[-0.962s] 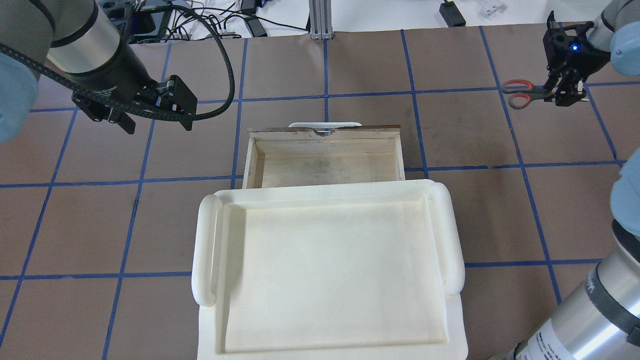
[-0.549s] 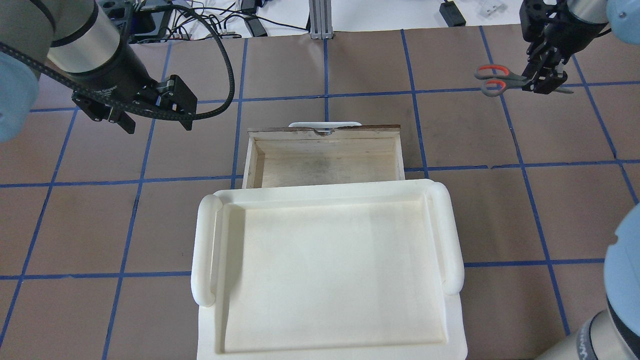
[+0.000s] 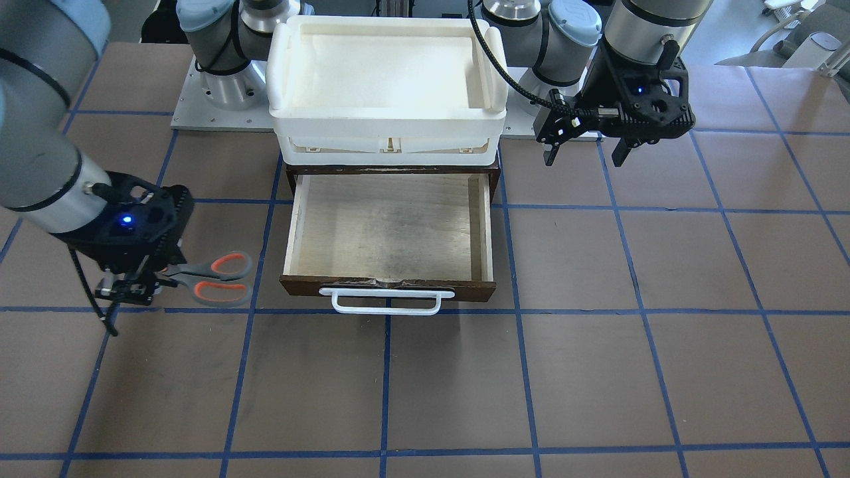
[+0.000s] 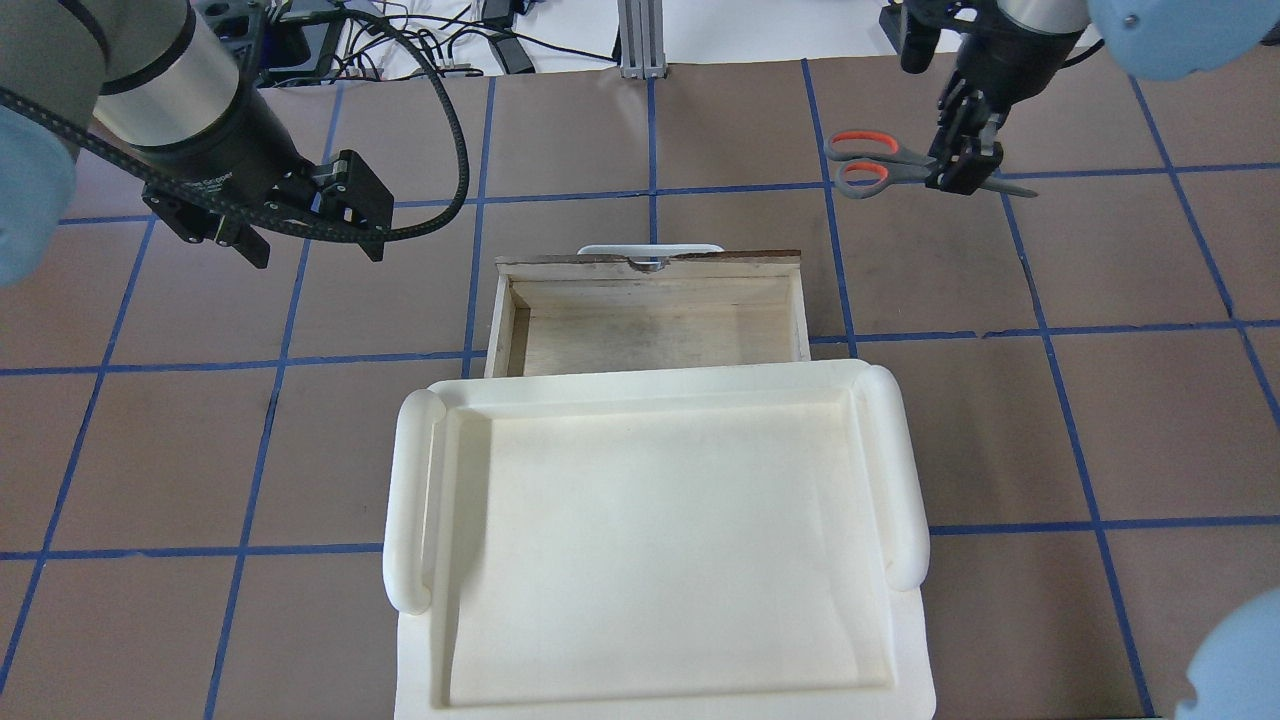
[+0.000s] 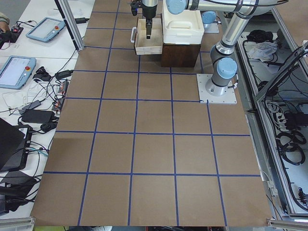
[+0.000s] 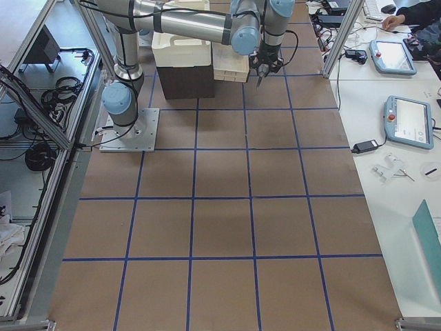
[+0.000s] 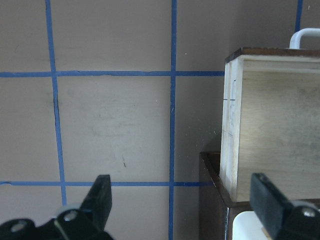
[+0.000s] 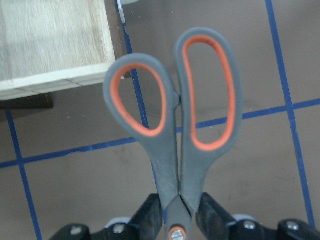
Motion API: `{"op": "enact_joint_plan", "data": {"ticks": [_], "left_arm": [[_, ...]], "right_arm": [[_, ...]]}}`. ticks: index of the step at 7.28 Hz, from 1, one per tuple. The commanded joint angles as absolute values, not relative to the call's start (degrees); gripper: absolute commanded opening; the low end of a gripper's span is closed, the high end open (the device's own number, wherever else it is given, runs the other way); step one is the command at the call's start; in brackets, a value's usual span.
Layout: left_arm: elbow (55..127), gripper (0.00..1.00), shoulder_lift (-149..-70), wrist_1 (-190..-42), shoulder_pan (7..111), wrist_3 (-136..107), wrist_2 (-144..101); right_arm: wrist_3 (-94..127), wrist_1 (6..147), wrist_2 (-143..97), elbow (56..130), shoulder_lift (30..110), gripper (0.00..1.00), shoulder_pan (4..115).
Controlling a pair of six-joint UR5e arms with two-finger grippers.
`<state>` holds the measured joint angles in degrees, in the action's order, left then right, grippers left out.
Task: Put scissors in drawer and close it
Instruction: 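Lift the scissors with the right gripper and carry them over the drawer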
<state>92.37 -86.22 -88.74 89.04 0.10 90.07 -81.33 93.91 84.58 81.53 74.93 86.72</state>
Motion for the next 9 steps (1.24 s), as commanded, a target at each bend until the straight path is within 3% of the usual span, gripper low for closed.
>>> {"op": "enact_joint_plan", "data": {"ticks": [1,9], "left_arm": [[92.4,1.00,-86.2,-88.7,89.0,0.2,90.1],[92.4,1.00,-86.2,-88.8,89.0,0.1,90.1]], "right_arm": [[-73.8,93.8,85.4,81.6,75.1,0.00,95.2],[-69.4,96.3,86.8,86.0,72.3,0.00,109.5]]}}
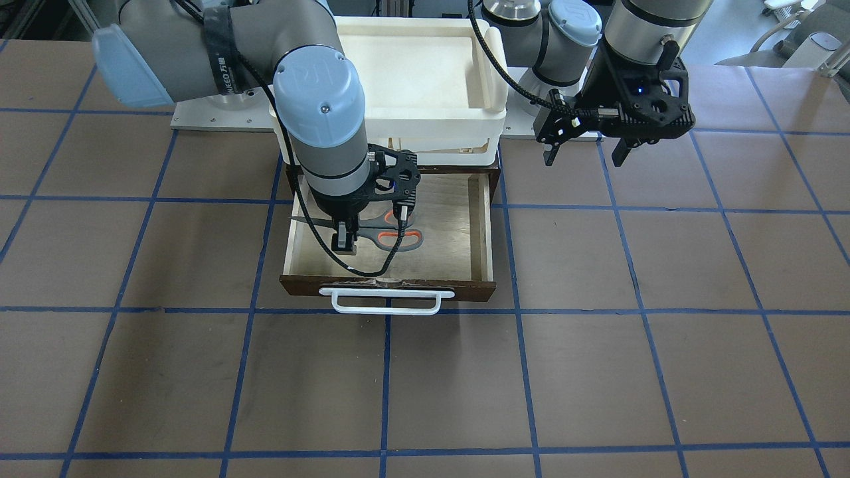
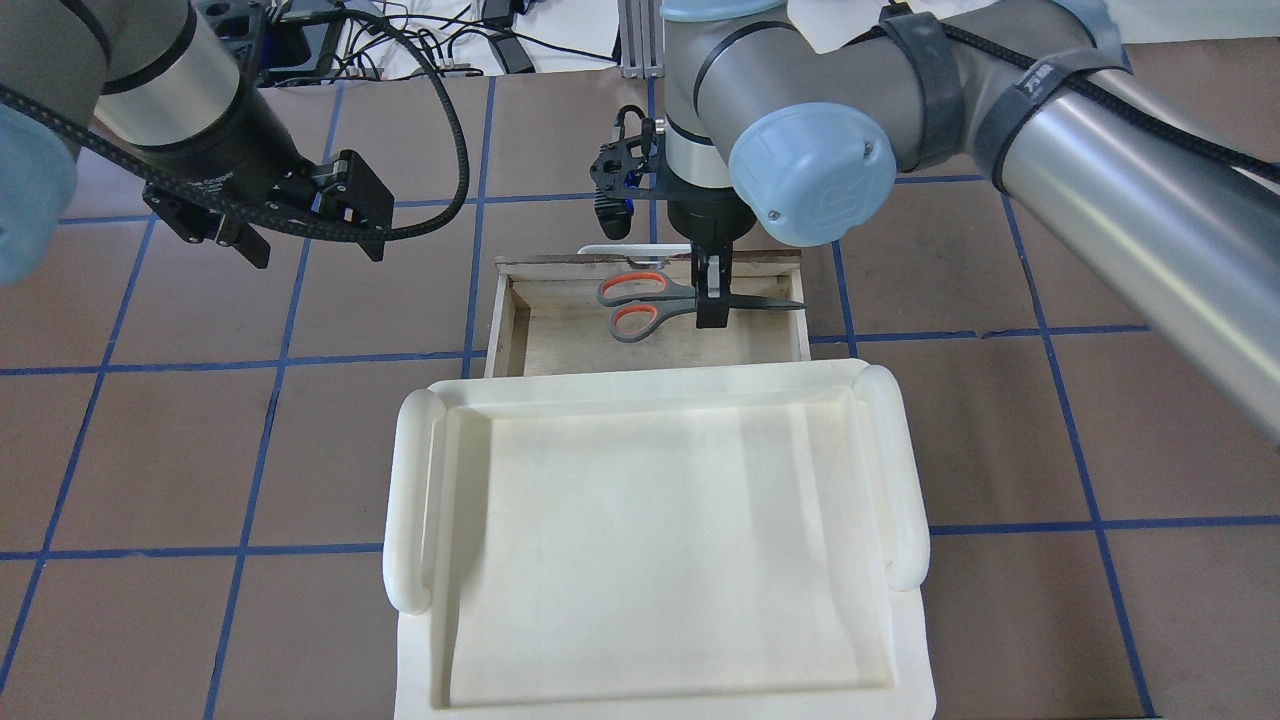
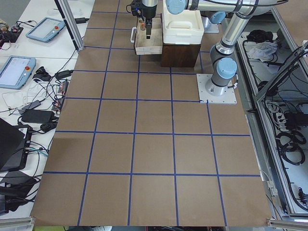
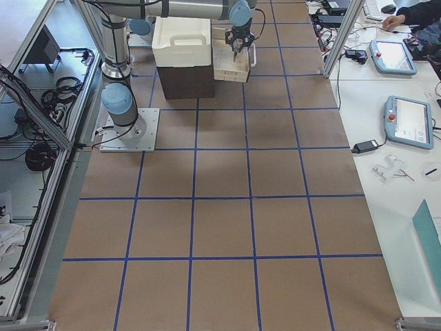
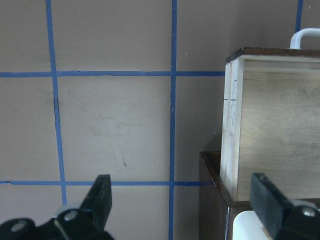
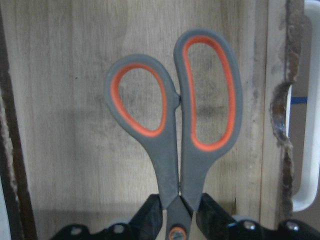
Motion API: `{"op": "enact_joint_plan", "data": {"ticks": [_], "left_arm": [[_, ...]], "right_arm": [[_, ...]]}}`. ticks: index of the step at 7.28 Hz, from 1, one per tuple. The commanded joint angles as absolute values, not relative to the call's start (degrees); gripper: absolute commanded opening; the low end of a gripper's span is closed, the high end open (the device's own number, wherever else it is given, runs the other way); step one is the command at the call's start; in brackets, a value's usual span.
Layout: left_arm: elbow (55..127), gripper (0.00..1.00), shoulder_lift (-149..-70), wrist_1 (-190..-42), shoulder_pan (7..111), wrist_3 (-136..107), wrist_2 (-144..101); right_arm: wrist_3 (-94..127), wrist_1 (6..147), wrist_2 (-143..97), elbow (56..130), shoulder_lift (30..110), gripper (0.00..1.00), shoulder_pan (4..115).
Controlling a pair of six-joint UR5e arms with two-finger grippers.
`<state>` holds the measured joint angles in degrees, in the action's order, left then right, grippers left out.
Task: Put scissors in drawer and close it
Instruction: 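Lower the scissors into the drawer and open the right gripper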
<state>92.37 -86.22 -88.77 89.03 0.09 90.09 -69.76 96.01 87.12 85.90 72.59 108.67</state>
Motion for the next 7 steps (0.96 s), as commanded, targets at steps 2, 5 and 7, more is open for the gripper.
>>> {"op": "enact_joint_plan", "data": {"ticks": [2,5,7], "left_arm": [[92.4,1.00,-86.1,-88.8,89.0,0.1,90.1],[92.4,1.00,-86.1,-88.8,89.0,0.1,90.1],[92.4,1.00,-86.1,-88.8,89.0,0.1,90.1]], "right_arm": [[-67.4,97.1,86.6,86.0,70.8,0.00,111.3],[-65.2,97.6,86.3,86.4,69.6,0.15,112.0],[-62.2,101.1,85.8,88.1,69.6,0.60,112.0]]}}
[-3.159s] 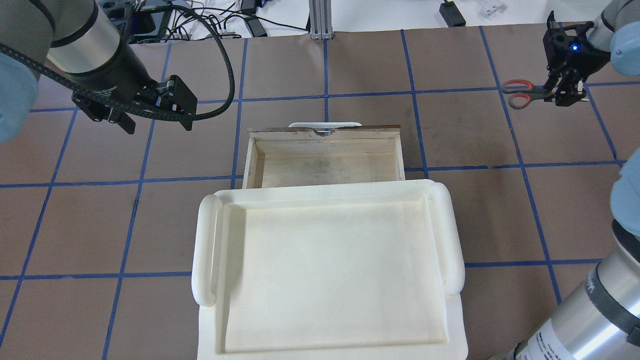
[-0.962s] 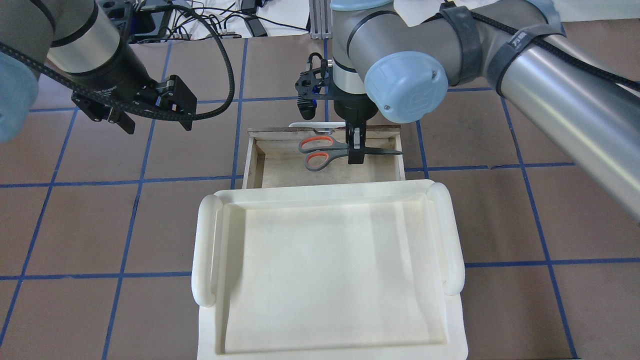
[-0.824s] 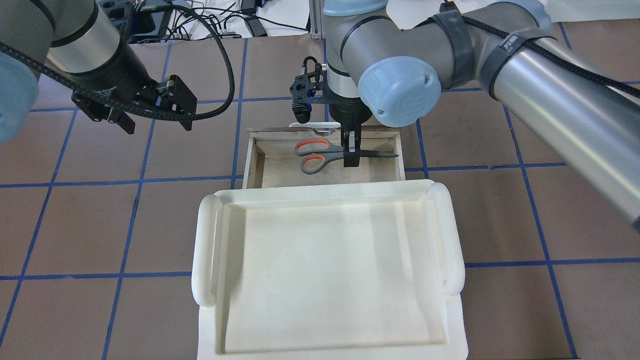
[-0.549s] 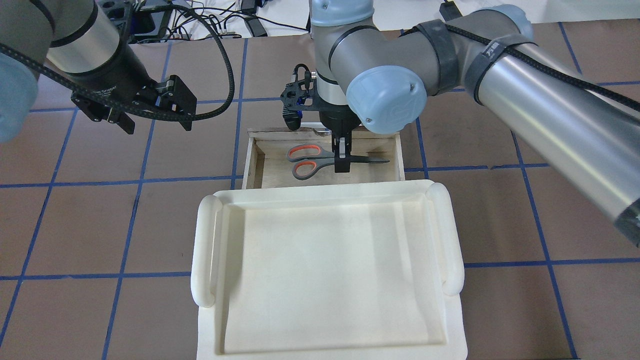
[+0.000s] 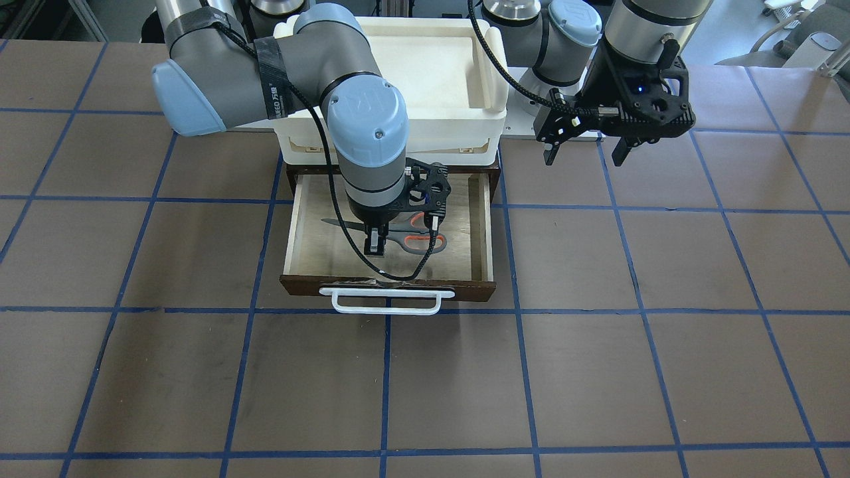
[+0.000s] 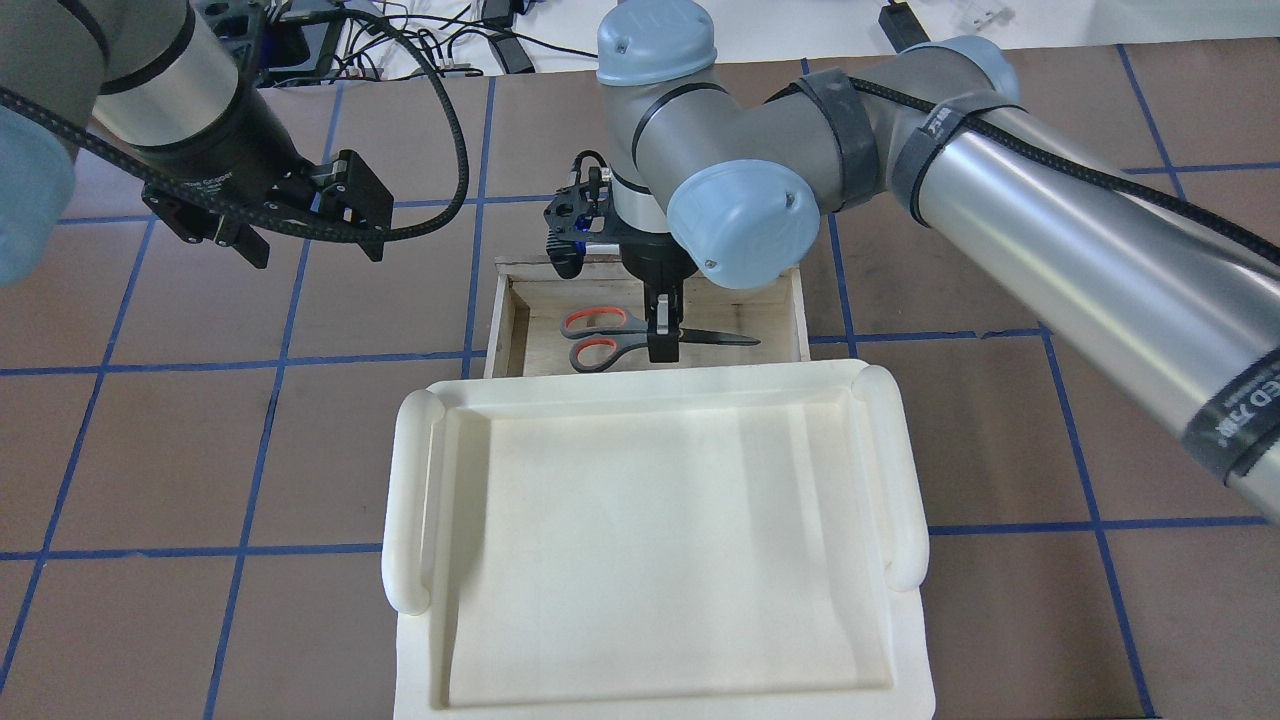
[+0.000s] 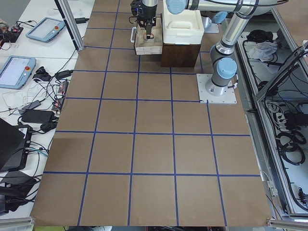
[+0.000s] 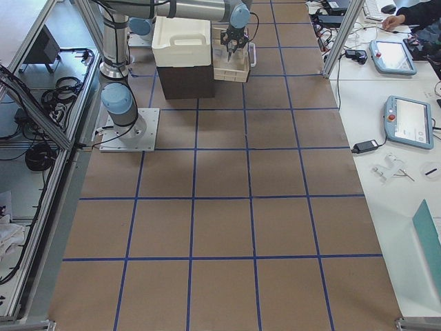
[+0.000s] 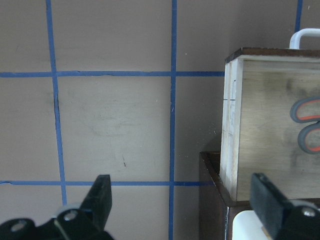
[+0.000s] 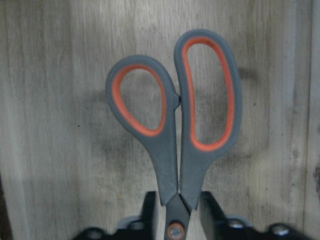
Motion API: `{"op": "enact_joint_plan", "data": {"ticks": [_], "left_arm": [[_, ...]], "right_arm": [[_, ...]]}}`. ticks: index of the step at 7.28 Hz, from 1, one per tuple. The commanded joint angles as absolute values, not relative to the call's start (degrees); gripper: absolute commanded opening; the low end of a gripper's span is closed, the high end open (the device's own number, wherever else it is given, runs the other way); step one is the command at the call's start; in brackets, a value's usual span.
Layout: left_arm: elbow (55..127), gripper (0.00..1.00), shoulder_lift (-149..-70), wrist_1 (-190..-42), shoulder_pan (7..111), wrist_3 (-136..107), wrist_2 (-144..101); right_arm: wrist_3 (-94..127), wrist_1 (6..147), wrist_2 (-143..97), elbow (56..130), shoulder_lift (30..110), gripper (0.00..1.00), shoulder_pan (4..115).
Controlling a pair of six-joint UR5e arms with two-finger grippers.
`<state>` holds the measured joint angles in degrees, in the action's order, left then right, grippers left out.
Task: Put scissors in drawer and close it
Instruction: 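Lower the scissors into the drawer and open the right gripper, then raise the right gripper out of the drawer and back away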
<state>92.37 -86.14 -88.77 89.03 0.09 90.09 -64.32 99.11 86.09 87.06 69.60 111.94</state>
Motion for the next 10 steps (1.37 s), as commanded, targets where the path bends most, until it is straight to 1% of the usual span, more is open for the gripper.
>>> {"op": "enact_joint_plan", "data": {"ticks": [1,2,3,4,6,7,9,10], "left_arm": [[92.4,1.00,-86.1,-88.8,89.0,0.1,90.1],[92.4,1.00,-86.0,-88.9,88.9,0.1,90.1],[92.4,1.00,-86.0,-88.9,89.0,0.1,90.1],[92.4,1.00,-86.0,-88.9,89.0,0.1,90.1],[92.3,1.00,-86.0,-89.1,89.0,-0.1,90.1],[92.2,1.00,-86.0,-89.1,89.0,-0.1,90.1],[92.2,1.00,-86.0,-89.1,89.0,-1.1,90.1],[91.7,1.00,-86.1,-89.1,89.0,-1.1,90.4]], "right_arm": [[-61.7,102.0,84.7,88.3,69.6,0.73,112.0],[-61.7,102.0,85.2,88.3,70.0,0.81,112.0],[-61.6,103.1,85.3,87.6,71.7,0.94,111.0],[-58.5,105.1,85.7,87.3,73.9,0.99,108.7],[-51.7,105.4,84.6,87.0,75.9,0.99,99.0],[-44.1,105.5,84.6,86.8,77.1,1.00,95.8],[-41.1,105.3,85.5,85.2,78.0,1.00,93.3],[-35.6,105.0,85.5,85.3,78.6,1.00,91.8]]}}
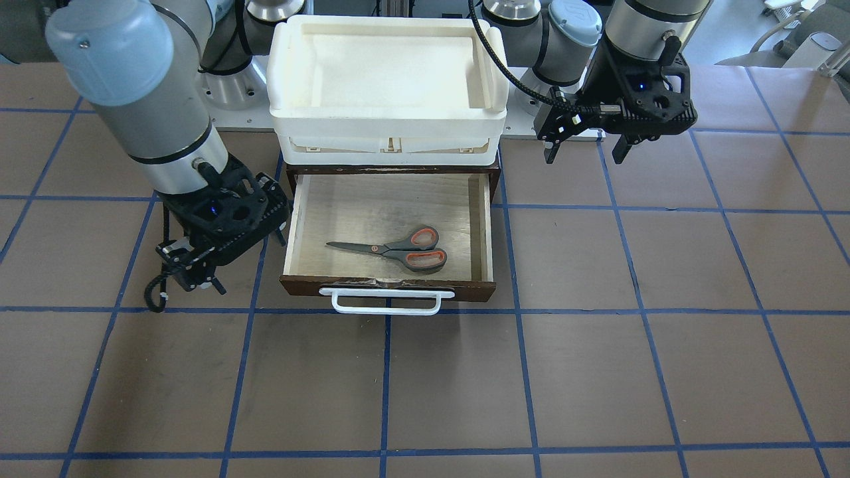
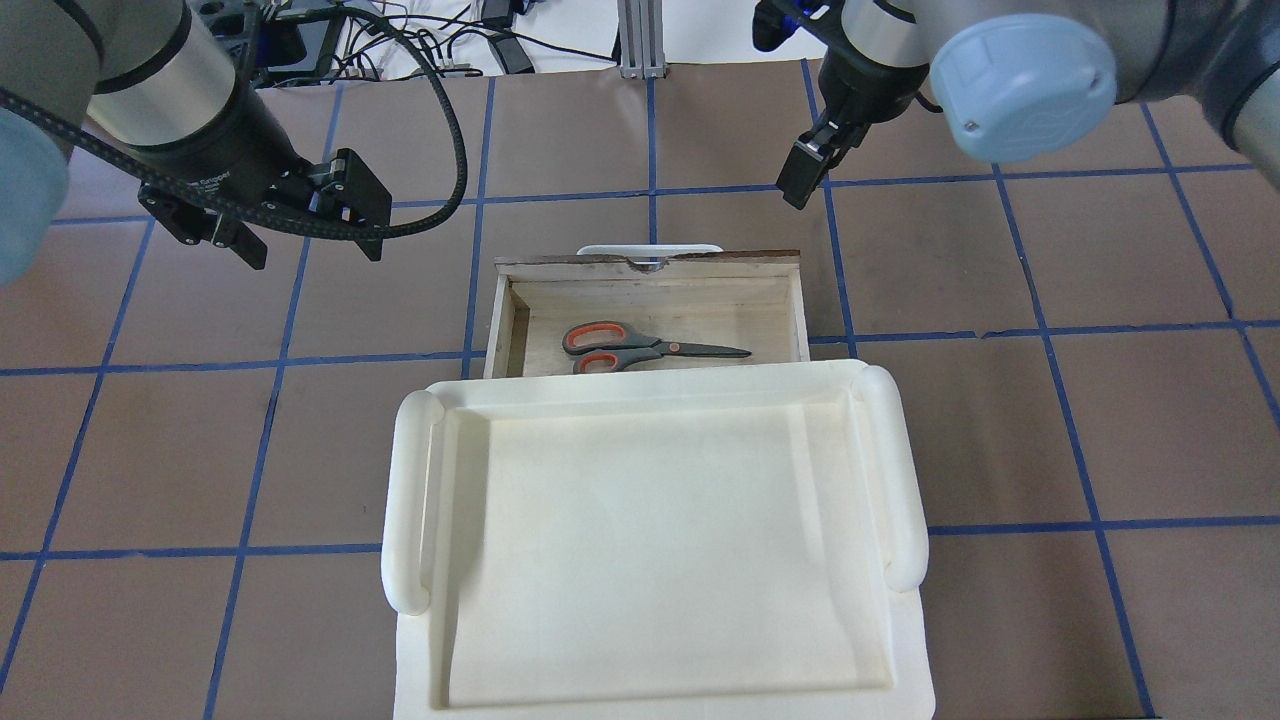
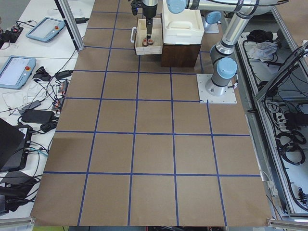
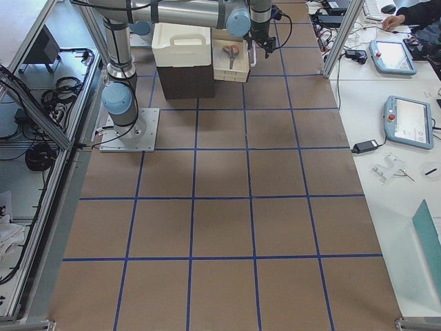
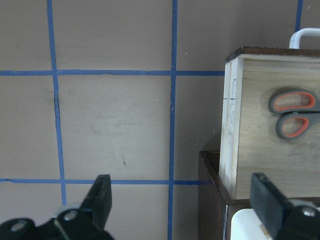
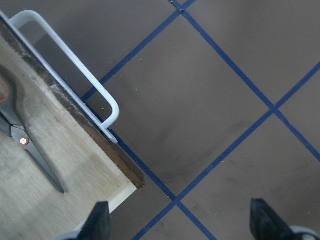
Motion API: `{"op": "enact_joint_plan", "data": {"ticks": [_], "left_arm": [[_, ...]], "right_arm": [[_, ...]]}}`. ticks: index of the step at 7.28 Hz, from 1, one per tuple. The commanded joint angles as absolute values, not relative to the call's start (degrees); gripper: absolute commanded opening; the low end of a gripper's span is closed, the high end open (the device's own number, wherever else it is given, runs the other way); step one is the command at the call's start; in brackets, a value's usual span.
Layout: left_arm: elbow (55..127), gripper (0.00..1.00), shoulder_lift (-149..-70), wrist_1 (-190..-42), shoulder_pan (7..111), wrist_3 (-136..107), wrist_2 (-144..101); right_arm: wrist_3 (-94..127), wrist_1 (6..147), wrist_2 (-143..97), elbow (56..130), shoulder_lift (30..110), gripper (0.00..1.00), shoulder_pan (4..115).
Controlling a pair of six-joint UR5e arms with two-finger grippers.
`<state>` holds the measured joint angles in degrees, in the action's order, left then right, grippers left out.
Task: Put scissors in drawer and close it
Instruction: 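Raise the right gripper out of the drawer and back away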
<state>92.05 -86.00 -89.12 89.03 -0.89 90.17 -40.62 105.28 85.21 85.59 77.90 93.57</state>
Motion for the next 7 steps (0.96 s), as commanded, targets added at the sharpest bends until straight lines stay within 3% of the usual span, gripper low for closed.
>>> {"op": "enact_joint_plan", "data": {"ticks": [1,5,7], "left_arm": [[91.7,1.00,-86.1,-89.1,89.0,-1.1,90.4],[91.6,1.00,-86.4,-89.1,89.0,-1.6,90.1],[91.6,1.00,-86.4,-89.1,89.0,-1.6,90.1]], "right_arm": [[-29.4,104.5,85.8,85.3,78.6,1.00,89.8],[-4.0,94.9,87.4,85.8,81.6,1.00,88.2],[3.1,93.3,87.5,89.1,87.1,1.00,88.7]]}}
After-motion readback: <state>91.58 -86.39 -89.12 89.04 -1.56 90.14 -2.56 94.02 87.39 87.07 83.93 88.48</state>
